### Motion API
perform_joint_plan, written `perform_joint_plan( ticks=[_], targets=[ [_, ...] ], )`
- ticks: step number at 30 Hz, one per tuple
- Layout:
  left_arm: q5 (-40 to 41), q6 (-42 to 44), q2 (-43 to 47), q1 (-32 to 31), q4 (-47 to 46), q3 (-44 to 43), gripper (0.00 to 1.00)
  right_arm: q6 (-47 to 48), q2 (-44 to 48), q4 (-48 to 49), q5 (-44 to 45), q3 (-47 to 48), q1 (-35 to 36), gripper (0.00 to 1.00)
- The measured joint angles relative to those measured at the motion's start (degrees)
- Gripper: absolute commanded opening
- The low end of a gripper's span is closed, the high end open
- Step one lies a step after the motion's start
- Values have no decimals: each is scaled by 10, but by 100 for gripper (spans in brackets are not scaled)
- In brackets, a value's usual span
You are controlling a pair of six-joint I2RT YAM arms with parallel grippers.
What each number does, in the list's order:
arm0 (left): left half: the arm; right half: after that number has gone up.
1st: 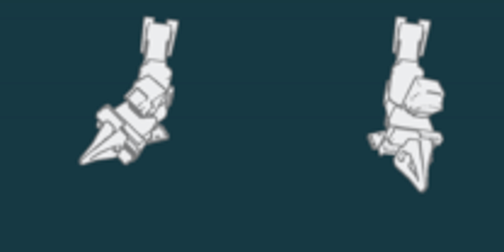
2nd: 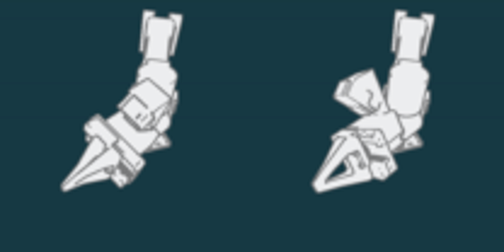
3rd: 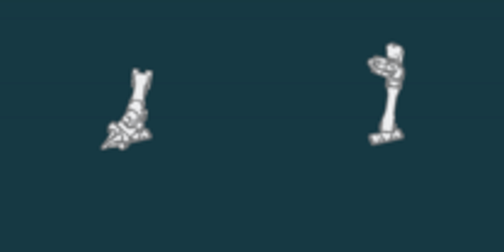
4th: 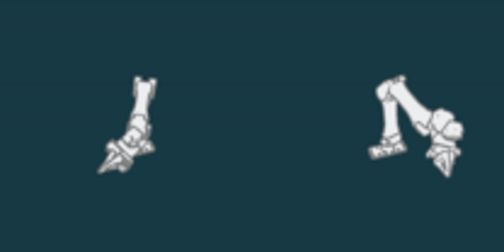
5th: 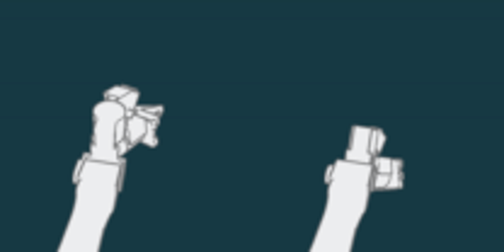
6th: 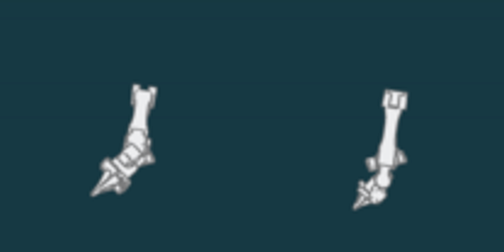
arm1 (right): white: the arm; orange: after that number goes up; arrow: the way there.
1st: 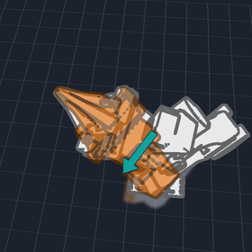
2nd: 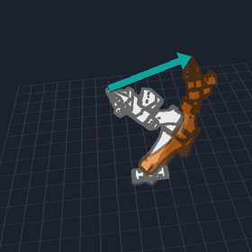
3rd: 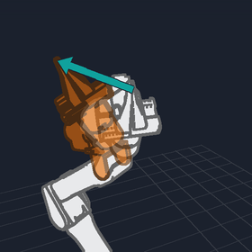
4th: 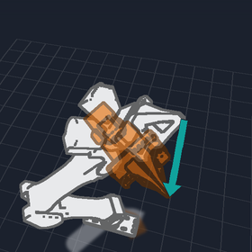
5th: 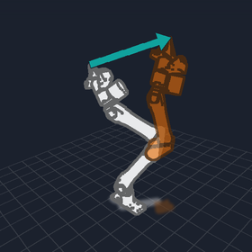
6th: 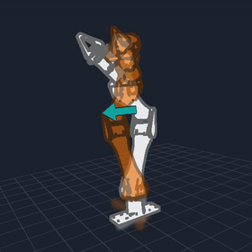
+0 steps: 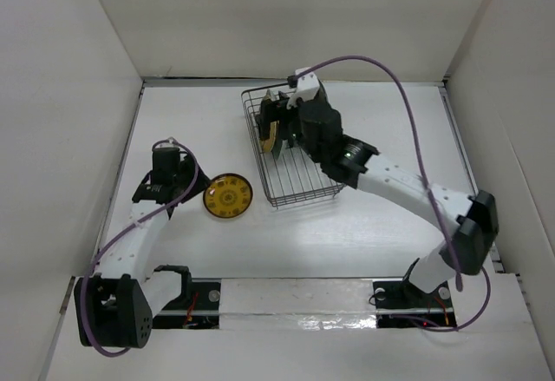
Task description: Load the plates into the dish rack
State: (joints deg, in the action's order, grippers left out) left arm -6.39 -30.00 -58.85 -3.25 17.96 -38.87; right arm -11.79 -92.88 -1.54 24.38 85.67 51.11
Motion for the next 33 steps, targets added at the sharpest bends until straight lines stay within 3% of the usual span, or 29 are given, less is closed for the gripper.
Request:
perform_joint_plan(
  ticks=[7, 18, 21, 22, 23, 29, 33],
  targets=[
    [11, -37, -77, 15, 40, 0, 45, -35, 176, 63, -44, -154, 27, 96],
    [-10, -68, -187, 16, -7, 19, 39, -47, 252, 61, -45, -236, 27, 95],
    [-33, -84, -191, 15, -47, 31, 25, -49, 254, 62, -45, -238, 27, 94],
    [-40, -92, -192, 15, -62, 38, 17, -49, 253, 62, -45, -239, 27, 94],
    [-47, -97, -193, 15, -77, 45, 0, -50, 253, 63, -45, -240, 27, 94],
    [-81, -120, -179, 19, -146, 84, 0, -56, 250, 63, -45, -250, 27, 94],
    [-61, -124, -121, 19, -123, 98, 0, -58, 245, 63, -48, -252, 27, 87]
  ],
)
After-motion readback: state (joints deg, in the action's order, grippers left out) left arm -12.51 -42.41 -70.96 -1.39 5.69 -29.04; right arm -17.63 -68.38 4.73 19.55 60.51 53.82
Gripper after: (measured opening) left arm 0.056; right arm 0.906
